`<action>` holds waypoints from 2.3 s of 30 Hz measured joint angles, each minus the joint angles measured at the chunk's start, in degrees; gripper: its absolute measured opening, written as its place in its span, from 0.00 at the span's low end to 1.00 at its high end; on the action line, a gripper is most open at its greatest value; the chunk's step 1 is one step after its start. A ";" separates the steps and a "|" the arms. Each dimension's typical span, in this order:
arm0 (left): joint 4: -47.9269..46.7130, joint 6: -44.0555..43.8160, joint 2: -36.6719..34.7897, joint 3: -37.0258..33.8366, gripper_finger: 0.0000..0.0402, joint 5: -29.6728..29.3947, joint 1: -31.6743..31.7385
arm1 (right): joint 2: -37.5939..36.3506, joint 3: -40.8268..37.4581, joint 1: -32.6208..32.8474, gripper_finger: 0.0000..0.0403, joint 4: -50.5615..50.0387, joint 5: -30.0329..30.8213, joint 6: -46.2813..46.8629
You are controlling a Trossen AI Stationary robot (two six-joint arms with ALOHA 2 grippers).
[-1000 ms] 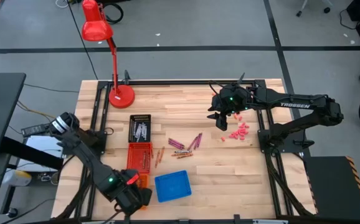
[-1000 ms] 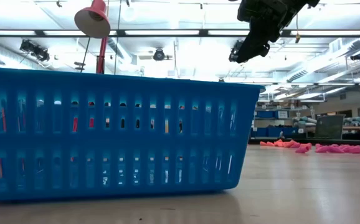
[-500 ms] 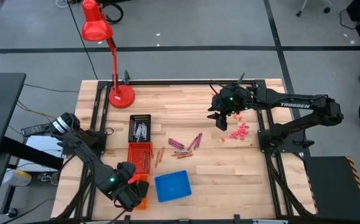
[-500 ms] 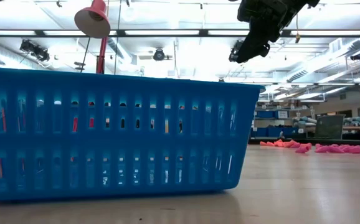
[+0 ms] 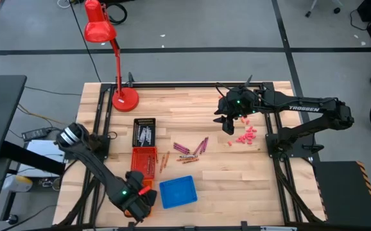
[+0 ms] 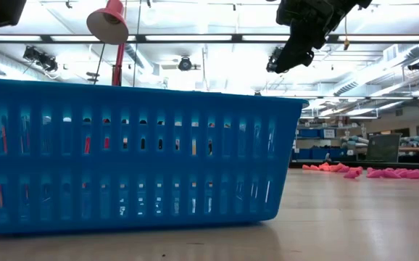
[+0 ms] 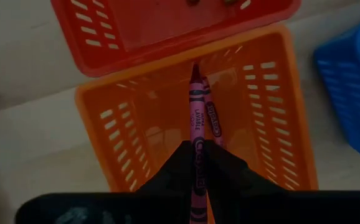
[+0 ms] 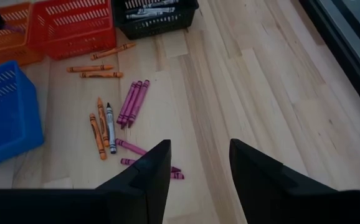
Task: Sort crayons
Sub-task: Put the red crayon into the orange bin
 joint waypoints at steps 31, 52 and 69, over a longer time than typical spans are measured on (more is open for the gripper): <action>10.01 8.53 -5.85 0.04 0.33 1.55 4.40 | 0.00 0.00 -0.02 0.41 3.35 -1.90 -0.55; 16.94 56.14 -6.70 0.00 0.33 -8.17 25.99 | 1.18 -0.13 1.57 0.41 4.66 -3.45 -0.72; 35.07 84.38 -6.16 -0.02 0.33 -8.88 41.39 | 6.12 -0.24 1.26 0.41 1.12 -2.71 0.89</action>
